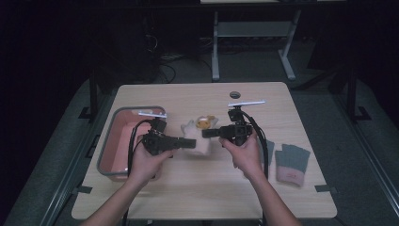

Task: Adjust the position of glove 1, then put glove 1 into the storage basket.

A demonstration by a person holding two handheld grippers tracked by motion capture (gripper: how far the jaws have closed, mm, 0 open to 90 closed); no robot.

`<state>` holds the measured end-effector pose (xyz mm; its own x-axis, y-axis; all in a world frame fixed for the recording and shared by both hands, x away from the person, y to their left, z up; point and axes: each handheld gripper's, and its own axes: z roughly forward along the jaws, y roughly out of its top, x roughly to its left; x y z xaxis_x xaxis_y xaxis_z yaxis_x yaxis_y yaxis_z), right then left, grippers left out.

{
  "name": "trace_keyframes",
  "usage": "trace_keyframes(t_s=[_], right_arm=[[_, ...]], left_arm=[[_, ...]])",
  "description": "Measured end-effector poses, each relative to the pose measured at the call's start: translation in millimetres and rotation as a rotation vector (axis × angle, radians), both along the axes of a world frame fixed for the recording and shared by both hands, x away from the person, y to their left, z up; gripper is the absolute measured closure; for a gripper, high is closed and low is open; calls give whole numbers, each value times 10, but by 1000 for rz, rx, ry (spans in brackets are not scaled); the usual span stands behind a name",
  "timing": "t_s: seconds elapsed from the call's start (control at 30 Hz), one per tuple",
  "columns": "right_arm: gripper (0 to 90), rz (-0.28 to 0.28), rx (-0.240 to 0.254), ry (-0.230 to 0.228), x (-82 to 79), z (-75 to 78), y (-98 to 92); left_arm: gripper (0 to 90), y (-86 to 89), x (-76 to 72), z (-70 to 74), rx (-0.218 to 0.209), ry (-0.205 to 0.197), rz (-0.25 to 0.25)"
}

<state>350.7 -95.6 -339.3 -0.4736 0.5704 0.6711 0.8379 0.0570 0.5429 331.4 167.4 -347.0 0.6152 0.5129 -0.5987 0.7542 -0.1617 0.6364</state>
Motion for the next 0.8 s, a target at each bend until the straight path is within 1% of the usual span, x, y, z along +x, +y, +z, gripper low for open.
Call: trace_keyframes(t_s=[0.2,0.3,0.33,0.37,0.43,0.53,0.6,0.63,0.73,0.77,0.8], right_arm=[[830,9,-2,2,27,20,35],[830,13,-1,7,44,10,50],[829,15,-1,7,52,6,56],[830,16,3,12,60,11,69],[829,20,2,8,63,18,79],[829,28,-13,-2,70,62,114],[830,30,-14,-5,72,98,141],[830,32,-13,-5,74,114,156],[830,43,-13,-11,84,156,207],[830,50,-14,-19,97,175,246],[830,50,-14,-19,97,175,246]], left_arm=[[692,38,12,22,4,-2,4],[692,56,23,26,9,3,2],[692,62,24,29,4,6,6],[692,72,23,33,4,6,6],[692,93,21,46,5,0,5],[692,125,20,85,2,0,9],[692,148,12,121,3,-6,15],[692,169,12,139,9,-12,9],[692,226,7,186,12,-15,11],[692,239,2,198,8,-16,20],[692,260,-1,212,12,-16,21]])
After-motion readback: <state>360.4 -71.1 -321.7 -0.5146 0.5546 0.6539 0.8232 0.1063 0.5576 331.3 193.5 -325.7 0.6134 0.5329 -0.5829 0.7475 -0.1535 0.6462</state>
